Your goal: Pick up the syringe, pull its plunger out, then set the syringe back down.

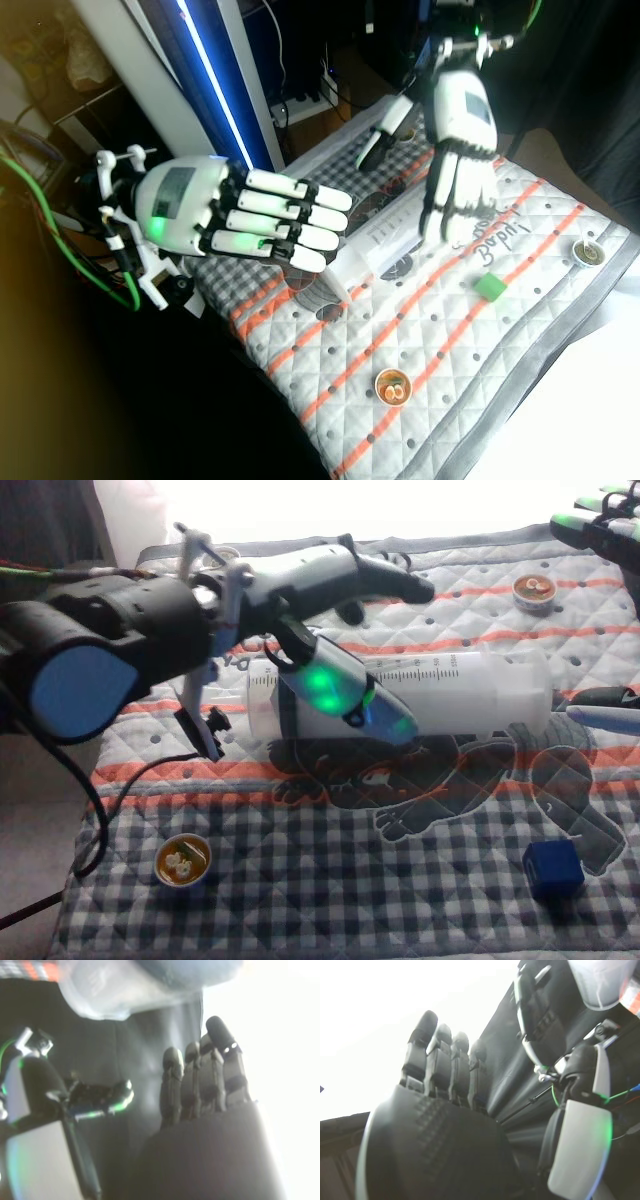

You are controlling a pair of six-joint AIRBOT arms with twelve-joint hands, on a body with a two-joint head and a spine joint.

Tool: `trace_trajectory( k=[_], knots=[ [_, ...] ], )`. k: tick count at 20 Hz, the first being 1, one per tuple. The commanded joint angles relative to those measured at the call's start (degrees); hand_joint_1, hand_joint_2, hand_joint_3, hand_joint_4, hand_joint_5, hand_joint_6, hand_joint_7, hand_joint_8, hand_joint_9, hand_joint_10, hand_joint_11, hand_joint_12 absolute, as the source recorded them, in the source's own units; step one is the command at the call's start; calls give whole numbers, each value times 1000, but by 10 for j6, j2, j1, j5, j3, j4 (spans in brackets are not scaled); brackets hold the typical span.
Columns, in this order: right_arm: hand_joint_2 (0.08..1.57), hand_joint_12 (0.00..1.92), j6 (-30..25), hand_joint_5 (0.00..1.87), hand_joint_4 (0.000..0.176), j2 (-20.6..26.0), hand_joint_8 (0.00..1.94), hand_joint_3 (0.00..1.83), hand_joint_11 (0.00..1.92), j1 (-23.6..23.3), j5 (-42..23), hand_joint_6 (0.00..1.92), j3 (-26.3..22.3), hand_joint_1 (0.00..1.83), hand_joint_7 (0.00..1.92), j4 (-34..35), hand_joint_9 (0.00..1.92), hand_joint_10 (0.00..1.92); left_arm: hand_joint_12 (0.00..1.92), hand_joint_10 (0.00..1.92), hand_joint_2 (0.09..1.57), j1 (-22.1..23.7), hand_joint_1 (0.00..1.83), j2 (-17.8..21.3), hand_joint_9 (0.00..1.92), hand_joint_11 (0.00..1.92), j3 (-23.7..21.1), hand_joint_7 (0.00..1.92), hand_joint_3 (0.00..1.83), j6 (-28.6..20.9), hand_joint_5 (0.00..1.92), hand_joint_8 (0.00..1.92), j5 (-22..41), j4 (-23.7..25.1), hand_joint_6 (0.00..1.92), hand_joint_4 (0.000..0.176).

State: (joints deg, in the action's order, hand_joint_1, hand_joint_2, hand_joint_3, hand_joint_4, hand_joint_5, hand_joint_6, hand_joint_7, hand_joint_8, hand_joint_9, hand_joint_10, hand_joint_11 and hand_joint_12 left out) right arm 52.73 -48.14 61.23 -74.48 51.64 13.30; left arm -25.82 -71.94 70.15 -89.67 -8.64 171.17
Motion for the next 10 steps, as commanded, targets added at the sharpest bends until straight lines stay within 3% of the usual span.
trace_trajectory(
  k=[1,2,3,6,7,9,10],
  knots=[
    [852,693,0,354,0,1,9,7,0,-9,-73,3,1,978,316,-3,232,8,1212,59,729,11,998,-10,220,0,8,273,0,-1,360,10,-42,14,7,0],
    [852,693,0,354,0,1,9,7,0,-9,-73,3,1,978,316,-3,232,8,1212,59,729,10,998,-18,220,0,15,273,0,-1,360,10,-35,14,7,0],
    [879,667,0,349,0,1,9,15,0,-9,-74,5,1,985,323,-3,238,9,1444,115,702,9,934,-31,350,0,27,364,0,-1,400,26,-26,14,13,0],
    [887,814,0,387,0,1,13,6,0,-9,-75,14,1,988,371,-3,294,23,1541,114,751,3,1026,-64,352,0,60,401,6,-2,443,8,0,14,7,0],
    [889,812,0,385,0,1,7,5,0,-9,-76,11,1,985,364,-3,285,17,1662,330,752,2,1034,-69,359,0,66,498,1,-2,518,8,5,14,10,0],
    [879,934,0,411,0,1,15,0,0,-9,-79,17,1,964,401,-3,321,28,1610,715,764,-3,1011,-84,280,0,84,593,0,-2,566,15,21,14,1,0],
    [885,952,0,420,0,1,18,2,0,-9,-80,19,1,974,412,-3,337,34,1432,705,784,-5,986,-89,223,0,91,554,6,-2,525,6,28,14,2,0]
  ],
)
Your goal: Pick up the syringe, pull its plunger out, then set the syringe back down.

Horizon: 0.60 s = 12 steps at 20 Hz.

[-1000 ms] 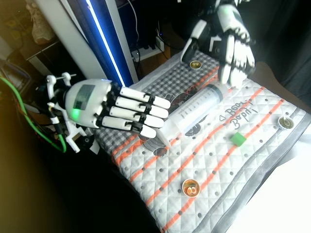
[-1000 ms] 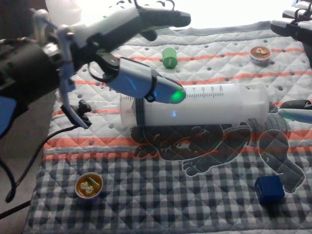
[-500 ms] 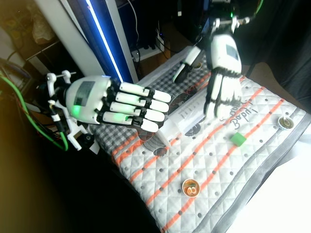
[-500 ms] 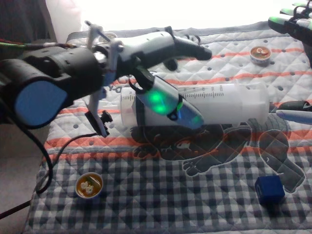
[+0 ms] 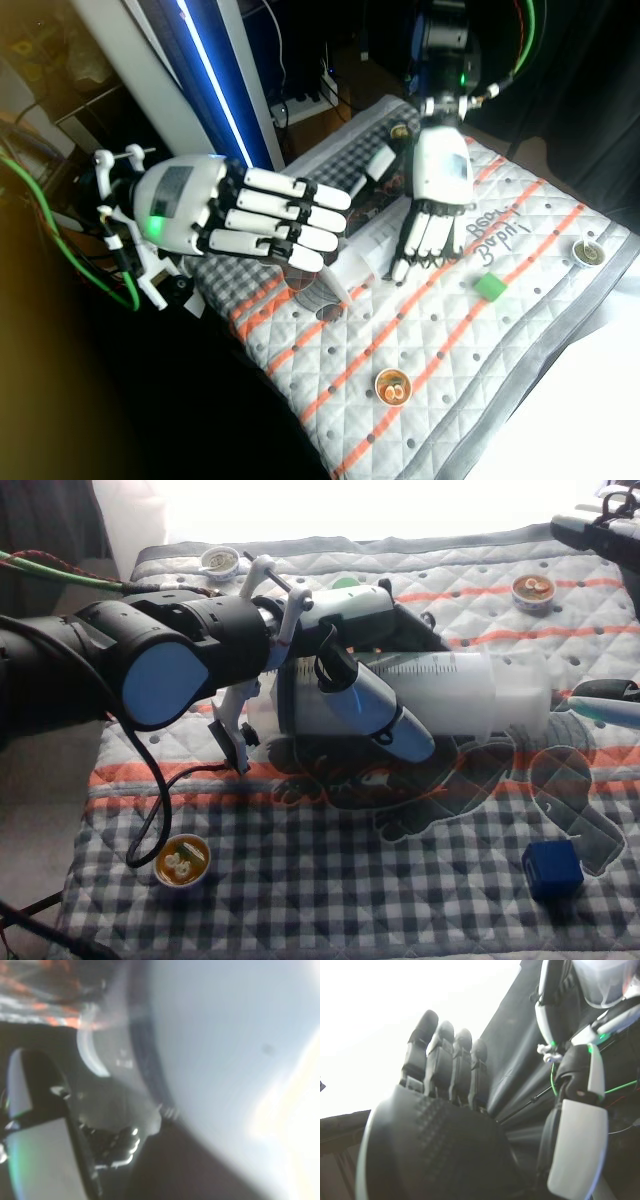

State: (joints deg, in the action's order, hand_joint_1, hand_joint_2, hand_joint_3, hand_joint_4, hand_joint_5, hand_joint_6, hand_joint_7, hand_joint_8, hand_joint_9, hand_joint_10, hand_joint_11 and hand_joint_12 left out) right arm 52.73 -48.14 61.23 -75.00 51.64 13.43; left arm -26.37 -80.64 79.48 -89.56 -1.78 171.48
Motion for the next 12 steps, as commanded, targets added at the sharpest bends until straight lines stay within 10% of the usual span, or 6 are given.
trace_trajectory(
  k=[1,4,5,7,8,12],
  knots=[
    [890,937,0,429,0,1,20,3,0,-9,-75,20,1,971,430,-4,351,37,1448,699,790,-1,961,-6,240,0,3,567,6,-3,536,10,-34,10,6,0],
    [914,948,0,436,0,1,12,7,0,-9,-78,15,1,981,442,-4,359,31,1711,962,901,-7,1063,-14,196,0,18,644,14,-4,729,12,-24,4,19,0],
    [925,942,0,435,0,1,13,11,0,-9,-78,13,1,966,449,-4,363,31,1700,1005,1076,-8,1134,-15,184,0,21,673,15,-4,902,18,-24,0,814,0],
    [955,900,0,438,0,1,8,20,0,-9,-79,12,1,968,448,-4,360,26,1770,1087,1154,-8,1142,-20,270,0,33,815,4,-4,897,75,-27,-14,1093,0],
    [966,911,0,442,0,1,8,17,0,-8,-79,11,1,979,454,-4,370,26,1680,1027,1223,-8,1179,-21,290,11,39,627,0,-4,904,1133,-32,-24,1175,0],
    [969,920,0,460,0,-1,5,6,0,-4,-80,10,1,1035,466,-4,378,20,1561,1018,1286,-7,1163,-7,260,0,44,488,0,-4,832,1560,-79,-81,1293,0]
  ],
)
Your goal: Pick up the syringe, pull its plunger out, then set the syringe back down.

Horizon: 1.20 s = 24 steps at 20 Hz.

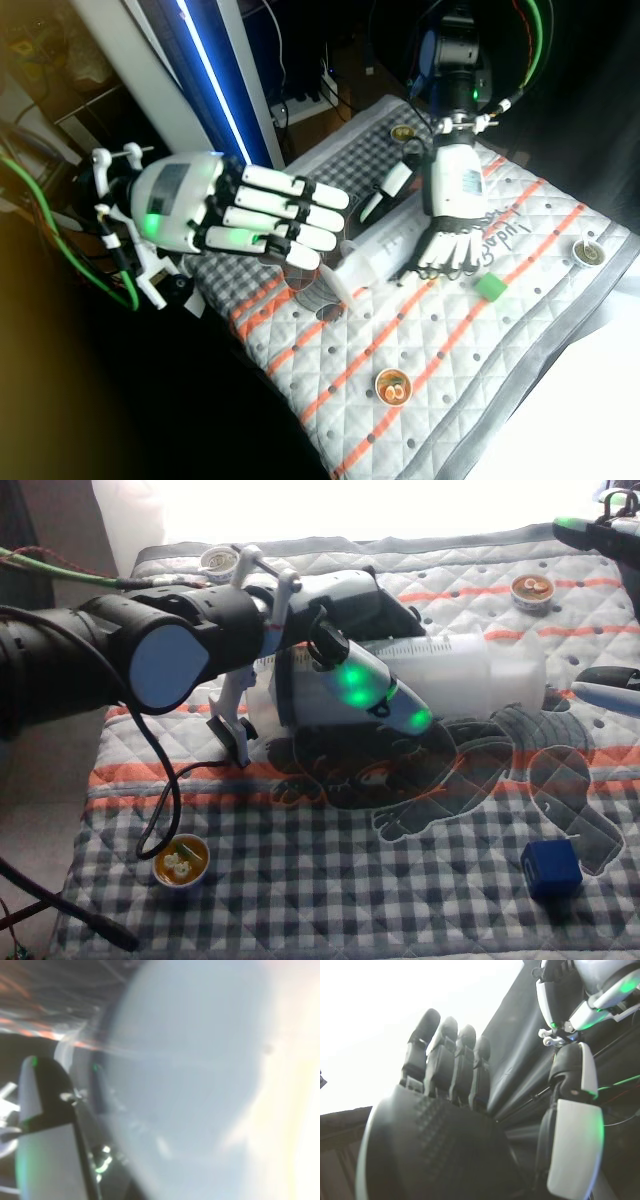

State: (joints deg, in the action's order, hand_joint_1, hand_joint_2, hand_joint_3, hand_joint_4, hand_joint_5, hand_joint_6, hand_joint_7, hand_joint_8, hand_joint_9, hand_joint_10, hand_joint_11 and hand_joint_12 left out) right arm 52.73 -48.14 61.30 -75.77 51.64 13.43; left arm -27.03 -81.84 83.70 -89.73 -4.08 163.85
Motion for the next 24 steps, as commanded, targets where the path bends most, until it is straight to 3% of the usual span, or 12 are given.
trace_trajectory(
  k=[1,2,3,4,7,9,10,11,14,22,23,24],
  knots=[
    [974,873,0,452,0,-1,2,6,0,-4,-72,6,1,1050,461,-4,367,14,1550,955,1273,0,1170,10,290,0,-1,527,1,-2,836,1493,-67,-13,1322,0],
    [968,861,0,449,0,-1,0,3,0,-4,-72,4,1,1042,453,-3,362,11,1456,899,1275,1,1167,19,300,0,-8,531,1,-2,826,1475,-84,-21,1352,0],
    [960,845,0,448,0,-1,0,0,0,-3,-72,3,1,1048,446,-3,356,8,1296,788,1228,2,1117,30,313,0,-16,491,0,-1,799,937,-99,-28,1285,0],
    [947,921,0,444,0,-2,4,0,0,-3,-72,1,1,1028,424,-3,351,5,1301,801,1244,3,1171,42,353,0,-28,547,2,-1,862,1336,-118,-35,1256,0],
    [922,909,0,410,0,-5,0,0,0,-3,-72,0,0,983,309,-3,251,0,1197,750,1261,-2,1177,85,313,0,-78,548,1,-1,852,1444,-175,-37,1305,0],
    [911,875,-7,354,0,-7,0,0,0,-3,-73,0,0,930,251,-3,211,0,1471,904,1266,-7,1175,110,275,0,-108,531,0,-1,852,1482,-201,-28,1293,0],
    [895,798,-18,305,0,-8,0,0,0,-3,-76,1,2,922,209,-4,187,1,1327,936,1216,-7,1129,120,239,0,-122,453,0,-1,821,1036,-211,-19,1245,0],
    [889,752,-35,278,0,-10,0,0,0,-2,-79,0,7,892,182,-8,172,0,1471,997,1205,-9,1118,131,221,0,-137,471,0,-1,811,843,-221,-9,1239,0],
    [884,764,-78,217,0,-23,0,0,0,-2,-83,0,23,793,131,-15,144,0,1733,1110,1199,-21,1117,168,183,0,-184,511,0,0,816,723,-260,14,1228,0],
    [778,1030,-83,269,0,-40,21,0,0,-26,-91,9,17,991,267,-56,281,42,1780,1208,1180,-42,1126,224,177,0,-258,516,1,0,852,813,-326,45,1179,0],
    [800,1053,-83,261,0,-41,20,0,0,-31,-90,5,17,978,277,-61,295,43,1806,1212,1235,-42,1171,224,203,0,-258,540,2,0,884,1346,-324,47,1198,0],
    [818,1056,-83,254,0,-42,17,0,0,-37,-90,1,17,984,276,-66,296,41,1871,1243,1241,-41,1184,222,235,0,-258,556,0,0,900,1449,-322,48,1185,0]
  ],
)
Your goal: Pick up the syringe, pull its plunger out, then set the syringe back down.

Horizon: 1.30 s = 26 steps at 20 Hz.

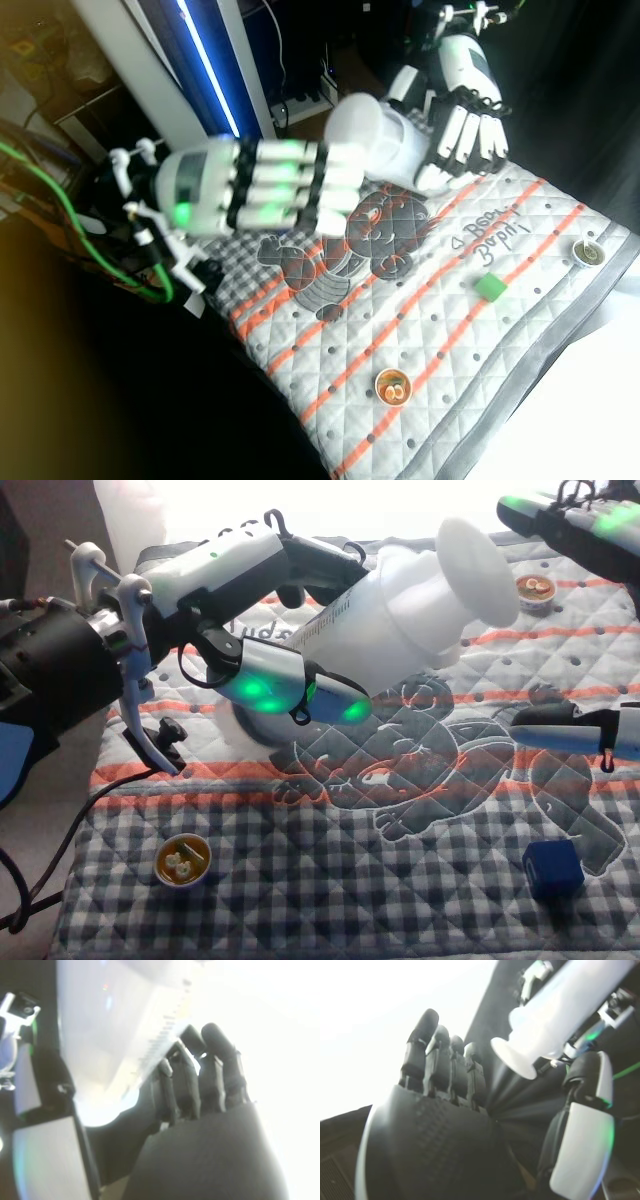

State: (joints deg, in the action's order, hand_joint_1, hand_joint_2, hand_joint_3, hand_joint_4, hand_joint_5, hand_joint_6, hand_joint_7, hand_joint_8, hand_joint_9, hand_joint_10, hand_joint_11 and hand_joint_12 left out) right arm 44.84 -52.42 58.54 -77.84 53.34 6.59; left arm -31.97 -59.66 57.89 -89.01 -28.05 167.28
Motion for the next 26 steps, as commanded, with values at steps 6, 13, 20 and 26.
trace_trajectory(
  k=[6,13,20,26],
  knots=[
    [868,1075,-4,253,0,1,4,8,0,-7,-71,7,0,911,289,8,300,20,1770,1086,1202,13,1199,-10,507,98,9,725,0,-8,903,1269,-80,11,1234,0],
    [934,866,-4,204,0,2,0,9,0,-7,-80,0,2,799,241,12,244,1,1525,1331,1150,3,1369,-37,900,743,37,939,1,-8,780,1044,-45,-14,1108,0],
    [944,793,-4,179,0,2,0,1,0,-11,-82,0,3,856,172,11,185,0,1657,1302,1203,32,1239,-23,1075,985,26,932,1,-7,706,1323,-60,20,1173,0],
    [963,1076,-4,194,0,-8,0,3,0,-43,-82,7,6,833,170,-7,213,6,1623,1293,1187,55,1247,-17,1047,944,2,951,0,63,746,1290,-54,27,1147,0]
  ],
)
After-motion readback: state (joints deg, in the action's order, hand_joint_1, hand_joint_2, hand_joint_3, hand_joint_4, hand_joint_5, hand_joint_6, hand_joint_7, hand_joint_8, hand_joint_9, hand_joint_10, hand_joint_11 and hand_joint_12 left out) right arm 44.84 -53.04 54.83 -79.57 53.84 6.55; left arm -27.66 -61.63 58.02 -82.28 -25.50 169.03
